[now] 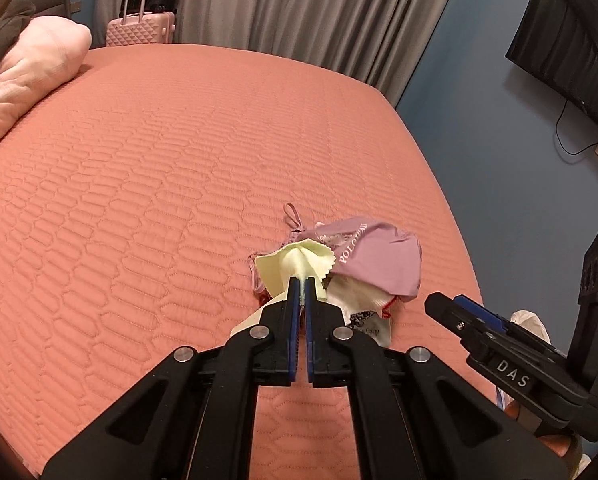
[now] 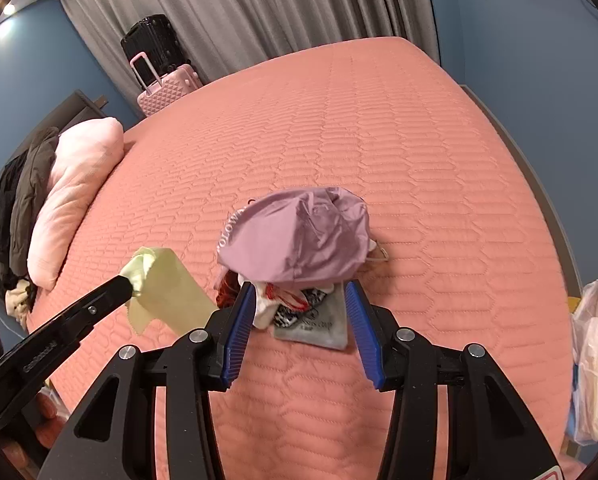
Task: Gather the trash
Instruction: 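Grasp the lilac cap with the right tool while the left tool holds the yellow cloth, lift toward bin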
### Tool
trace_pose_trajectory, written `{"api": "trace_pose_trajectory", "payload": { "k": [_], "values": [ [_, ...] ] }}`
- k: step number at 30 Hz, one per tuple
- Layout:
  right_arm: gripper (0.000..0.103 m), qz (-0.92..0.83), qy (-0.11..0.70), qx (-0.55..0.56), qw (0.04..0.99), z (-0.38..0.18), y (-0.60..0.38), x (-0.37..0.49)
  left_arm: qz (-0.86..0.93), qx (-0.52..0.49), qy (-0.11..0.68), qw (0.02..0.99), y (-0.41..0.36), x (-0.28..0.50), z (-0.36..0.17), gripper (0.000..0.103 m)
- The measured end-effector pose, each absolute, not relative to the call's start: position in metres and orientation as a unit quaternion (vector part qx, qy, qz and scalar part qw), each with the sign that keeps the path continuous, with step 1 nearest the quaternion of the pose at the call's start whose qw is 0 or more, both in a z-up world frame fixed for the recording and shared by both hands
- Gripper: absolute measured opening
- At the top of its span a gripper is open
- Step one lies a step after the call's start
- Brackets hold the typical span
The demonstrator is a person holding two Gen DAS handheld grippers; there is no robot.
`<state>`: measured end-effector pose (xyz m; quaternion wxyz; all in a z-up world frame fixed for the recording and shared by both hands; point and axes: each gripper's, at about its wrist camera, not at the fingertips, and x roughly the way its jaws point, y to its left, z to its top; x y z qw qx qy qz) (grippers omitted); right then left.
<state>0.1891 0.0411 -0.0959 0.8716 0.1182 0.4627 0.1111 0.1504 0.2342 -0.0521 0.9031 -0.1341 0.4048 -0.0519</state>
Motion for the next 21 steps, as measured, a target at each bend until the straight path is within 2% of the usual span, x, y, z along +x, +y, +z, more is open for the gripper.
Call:
{"api": "trace_pose_trajectory", "payload": {
  "k": [6,11,12,21],
  "values": [
    [0.041,0.113,0.466,0.12,0.869,-0.102,0.05,0.203,-0.059,-0.136,0.401,0.904,0.237,0.157,-0.052,0.003],
    [0.011,0.119,0.481,0.129,0.859,-0.114,0.053,0.209,-0.062,-0.132,0.404,0.903,0.235,0.156,-0.051,0.003],
    [0.009,0.121,0.482,0.129,0.858,-0.115,0.053,0.208,-0.061,-0.131,0.404,0.903,0.234,0.156,-0.051,0.003],
    [0.004,0.136,0.444,0.15,0.873,-0.079,0.036,0.187,-0.066,-0.128,0.402,0.904,0.224,0.149,-0.043,0.003]
  ]
}}
